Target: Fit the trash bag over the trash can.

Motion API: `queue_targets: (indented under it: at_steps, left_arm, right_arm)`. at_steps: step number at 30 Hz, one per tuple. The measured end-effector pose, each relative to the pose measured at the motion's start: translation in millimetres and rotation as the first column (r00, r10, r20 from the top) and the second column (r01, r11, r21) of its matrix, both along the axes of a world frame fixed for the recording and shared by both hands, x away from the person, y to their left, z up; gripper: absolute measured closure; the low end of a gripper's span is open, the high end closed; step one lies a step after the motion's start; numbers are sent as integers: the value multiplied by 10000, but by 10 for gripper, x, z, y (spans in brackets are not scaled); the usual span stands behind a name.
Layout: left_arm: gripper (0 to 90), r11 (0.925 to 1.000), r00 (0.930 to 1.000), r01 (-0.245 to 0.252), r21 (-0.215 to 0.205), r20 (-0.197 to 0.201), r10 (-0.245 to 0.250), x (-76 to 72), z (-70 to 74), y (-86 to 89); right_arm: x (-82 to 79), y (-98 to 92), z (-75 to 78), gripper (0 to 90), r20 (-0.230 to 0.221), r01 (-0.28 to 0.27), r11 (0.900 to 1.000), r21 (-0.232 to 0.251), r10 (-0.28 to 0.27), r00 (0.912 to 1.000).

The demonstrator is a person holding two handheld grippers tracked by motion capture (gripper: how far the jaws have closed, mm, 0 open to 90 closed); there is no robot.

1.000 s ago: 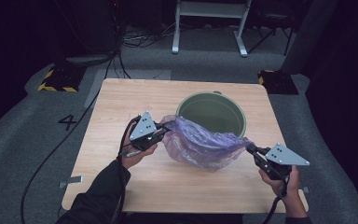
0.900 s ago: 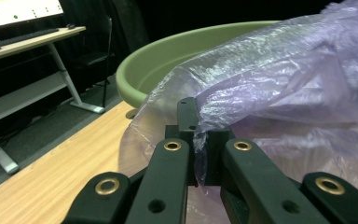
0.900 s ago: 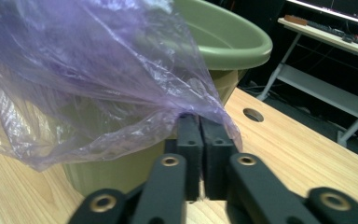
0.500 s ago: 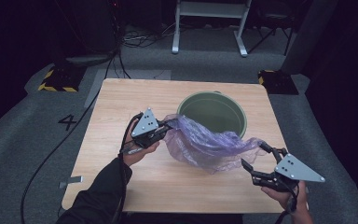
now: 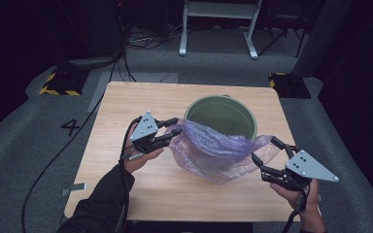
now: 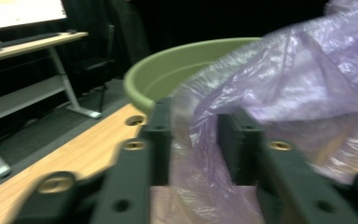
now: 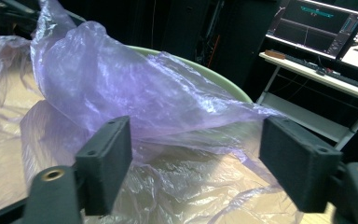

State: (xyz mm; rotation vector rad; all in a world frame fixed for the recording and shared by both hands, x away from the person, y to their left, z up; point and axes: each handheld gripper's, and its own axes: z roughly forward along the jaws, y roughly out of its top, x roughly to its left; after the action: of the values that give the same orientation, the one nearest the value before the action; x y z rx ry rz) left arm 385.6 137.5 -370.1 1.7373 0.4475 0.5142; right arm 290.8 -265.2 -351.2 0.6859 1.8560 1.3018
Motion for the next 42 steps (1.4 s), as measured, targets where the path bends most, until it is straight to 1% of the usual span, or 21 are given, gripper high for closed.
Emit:
queue_targets:
  at_steps: [3,6,7,10,12,13,14,15,16,17,18,19,20,21,22,25,28,31,36,38,42]
  left_arm:
    - [519,9996,9999,-137,-256,-81,135,0,9,53]
    - [505,9998,9999,-74,-207,-104,72,5,20,83]
    - [528,10000,9999,10,-72,-105,-10,8,25,81]
    - [727,9990,9993,355,284,93,-358,21,51,59]
    - [785,9982,9990,397,440,169,-405,48,70,41]
    - [816,9980,9988,468,423,128,-474,63,74,37]
    - [816,9977,9984,563,373,55,-566,81,75,33]
    - [836,9970,9980,625,446,-1,-625,121,80,22]
    - [854,9970,9980,625,446,-1,-625,121,80,22]
    - [854,9967,9977,678,448,-21,-677,135,82,17]
    - [880,9965,9977,682,478,-24,-682,148,88,12]
    - [885,9965,9979,652,526,-11,-652,161,97,7]
    - [885,9962,9977,681,547,-5,-682,171,104,3]
    - [889,9962,9977,680,548,32,-683,184,115,-2]
    - [889,9961,9979,638,612,91,-644,203,127,-11]
    - [893,9962,9988,486,727,77,-493,284,148,-35]
    - [894,9958,9998,177,902,23,-180,420,146,-67]
    - [894,9969,9993,-14,789,-374,43,582,96,-89]
    - [894,9978,9960,-182,637,-863,237,797,-16,-125]
    - [894,9982,9927,-243,548,-1169,306,882,-78,-145]
    - [894,9986,9863,-392,344,-1588,442,1006,-197,-179]
  right_arm:
    - [43,-6,36,208,-106,-130,9999,78,130,9999]
    - [98,-9,79,210,-107,92,9999,88,-91,9999]
    - [118,-20,93,211,-58,218,9997,80,-218,9997]
    - [212,-61,130,225,-103,352,9993,119,-351,9993]
    - [337,-96,139,260,-628,-87,9999,119,94,9980]
    - [365,-106,136,335,-757,-299,9994,169,311,9966]
    - [365,-106,136,335,-757,-299,9994,169,311,9966]
    - [416,-126,119,449,-997,-1156,9928,321,1183,9880]
    - [432,-131,110,536,-1113,-1571,9868,397,1606,9807]
    - [432,-131,110,536,-1113,-1571,9868,397,1606,9807]
    - [456,-125,88,696,-1143,-1823,9831,174,1831,9764]
    - [472,-119,78,758,-1191,-1789,9839,18,1778,9768]
    - [472,-119,78,758,-1191,-1789,9839,18,1778,9768]
    - [494,-113,66,862,-1180,-1786,9839,-87,1764,9772]
    - [494,-113,66,862,-1180,-1786,9839,-87,1764,9772]
    - [553,-97,90,900,-950,-1630,9864,-207,1604,9825]
    - [673,-95,131,900,-886,-1327,9911,106,1332,9871]
    - [865,-101,142,900,-1039,-768,9965,323,798,9914]
    - [1143,-121,75,900,-1594,73,9983,572,19,9872]
    - [1326,-138,9,900,-2019,483,9953,843,-304,9789]
    - [1455,-157,-67,900,-2469,644,9912,1160,-340,9684]
